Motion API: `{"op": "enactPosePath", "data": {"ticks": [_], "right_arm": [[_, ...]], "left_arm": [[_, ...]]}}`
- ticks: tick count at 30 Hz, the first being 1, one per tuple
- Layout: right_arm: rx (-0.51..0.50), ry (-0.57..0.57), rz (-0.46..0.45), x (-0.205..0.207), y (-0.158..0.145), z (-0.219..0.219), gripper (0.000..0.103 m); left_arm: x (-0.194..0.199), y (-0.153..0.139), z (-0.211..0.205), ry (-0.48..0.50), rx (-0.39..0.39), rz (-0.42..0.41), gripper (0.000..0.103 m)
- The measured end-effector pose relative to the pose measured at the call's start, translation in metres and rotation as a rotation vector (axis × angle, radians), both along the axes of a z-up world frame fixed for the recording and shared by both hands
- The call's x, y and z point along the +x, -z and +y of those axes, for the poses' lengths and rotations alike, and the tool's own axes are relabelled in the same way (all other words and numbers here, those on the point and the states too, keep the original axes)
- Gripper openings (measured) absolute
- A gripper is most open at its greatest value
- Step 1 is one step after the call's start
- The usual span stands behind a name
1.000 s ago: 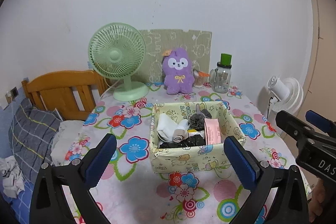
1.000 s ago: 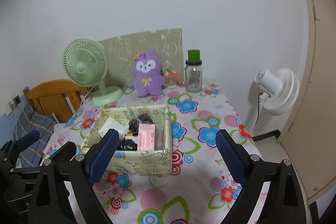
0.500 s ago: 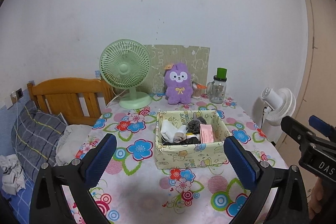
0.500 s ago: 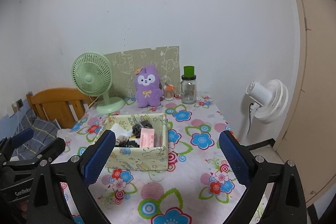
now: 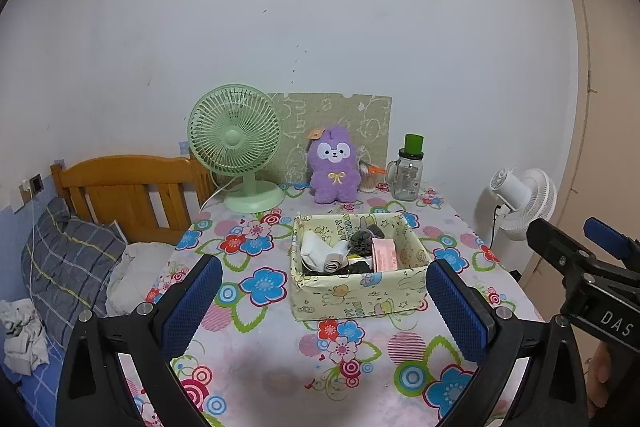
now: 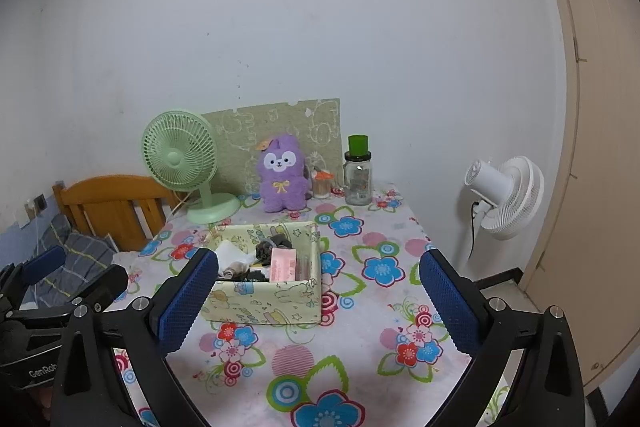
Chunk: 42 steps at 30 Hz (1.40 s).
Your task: Organize soft objects
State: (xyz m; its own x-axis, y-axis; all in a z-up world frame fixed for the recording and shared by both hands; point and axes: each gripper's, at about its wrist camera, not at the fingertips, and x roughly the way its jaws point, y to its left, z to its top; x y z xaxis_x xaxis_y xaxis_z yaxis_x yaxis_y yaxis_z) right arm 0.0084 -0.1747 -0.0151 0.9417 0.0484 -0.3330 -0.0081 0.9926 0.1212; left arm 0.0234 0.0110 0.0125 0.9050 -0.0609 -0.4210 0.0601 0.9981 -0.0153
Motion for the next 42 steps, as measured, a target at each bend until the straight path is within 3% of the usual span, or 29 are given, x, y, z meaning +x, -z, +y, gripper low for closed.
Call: {"op": "enactPosePath", "data": {"ticks": [42], "right_arm": [[0.023,0.003,0.027,0.0065,0.0062,0.0011,0.102]], "left_arm": [[0.0039,0.0006,-0.0019,0.009,-0.002,0.005,0.103]]}}
